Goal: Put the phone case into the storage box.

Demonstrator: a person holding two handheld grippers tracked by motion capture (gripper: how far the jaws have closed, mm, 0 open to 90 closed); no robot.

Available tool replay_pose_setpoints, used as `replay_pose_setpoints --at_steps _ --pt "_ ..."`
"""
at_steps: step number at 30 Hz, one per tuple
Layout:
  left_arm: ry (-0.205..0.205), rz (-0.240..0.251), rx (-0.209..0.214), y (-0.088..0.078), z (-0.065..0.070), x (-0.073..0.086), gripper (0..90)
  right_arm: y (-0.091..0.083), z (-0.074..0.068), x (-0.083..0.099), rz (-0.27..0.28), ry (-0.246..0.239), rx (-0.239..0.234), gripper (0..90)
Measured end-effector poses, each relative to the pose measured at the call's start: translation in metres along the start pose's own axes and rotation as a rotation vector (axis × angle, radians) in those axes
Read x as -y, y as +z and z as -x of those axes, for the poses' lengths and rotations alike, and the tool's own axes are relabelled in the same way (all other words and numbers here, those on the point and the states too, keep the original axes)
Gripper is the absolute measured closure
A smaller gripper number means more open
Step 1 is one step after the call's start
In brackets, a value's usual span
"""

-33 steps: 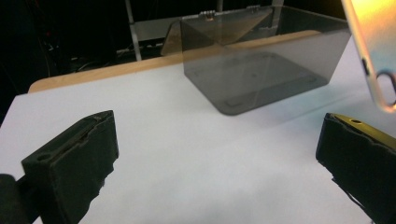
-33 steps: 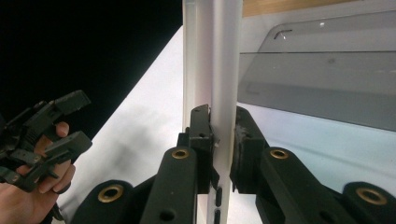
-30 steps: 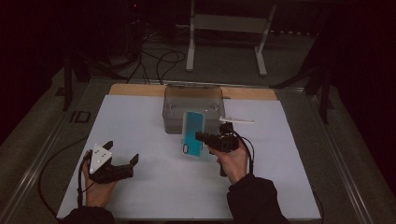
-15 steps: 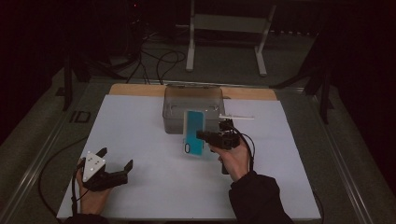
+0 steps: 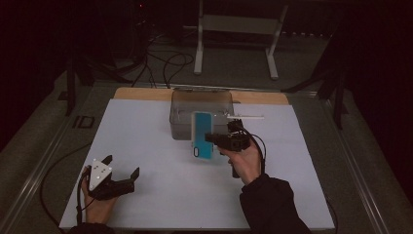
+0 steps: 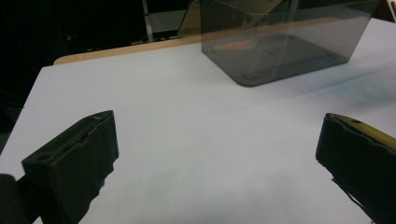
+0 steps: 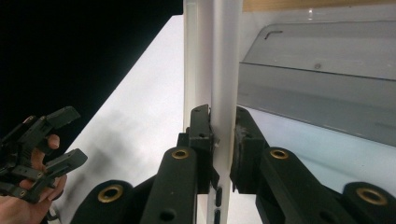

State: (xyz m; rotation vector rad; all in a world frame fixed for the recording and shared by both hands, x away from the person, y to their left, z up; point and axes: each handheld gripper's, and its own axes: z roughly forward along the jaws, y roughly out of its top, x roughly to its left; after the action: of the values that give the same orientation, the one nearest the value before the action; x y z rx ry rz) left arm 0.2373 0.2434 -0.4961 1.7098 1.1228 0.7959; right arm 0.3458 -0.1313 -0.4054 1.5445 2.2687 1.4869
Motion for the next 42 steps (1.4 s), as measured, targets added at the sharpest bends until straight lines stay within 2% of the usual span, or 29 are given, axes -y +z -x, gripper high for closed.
replay_pose_setpoints --at_steps 11,17,31,42 --pt "-0.005 -0.01 -0.012 0.005 0.002 0.002 0.2 0.001 -0.003 -0.007 -0.03 -0.022 0.014 81.4" --pt "0.005 -0.027 -0.032 0.006 0.004 0.002 0.1 0.001 -0.002 -0.011 -0.054 -0.018 0.019 81.4" --pt "0.015 -0.025 -0.026 0.006 0.008 0.001 0.1 0.001 -0.007 -0.026 -0.109 -0.063 0.046 81.5" --pt "0.011 -0.024 -0.03 0.006 0.007 0.001 0.2 0.003 -0.006 -0.038 -0.141 -0.061 0.055 81.4"
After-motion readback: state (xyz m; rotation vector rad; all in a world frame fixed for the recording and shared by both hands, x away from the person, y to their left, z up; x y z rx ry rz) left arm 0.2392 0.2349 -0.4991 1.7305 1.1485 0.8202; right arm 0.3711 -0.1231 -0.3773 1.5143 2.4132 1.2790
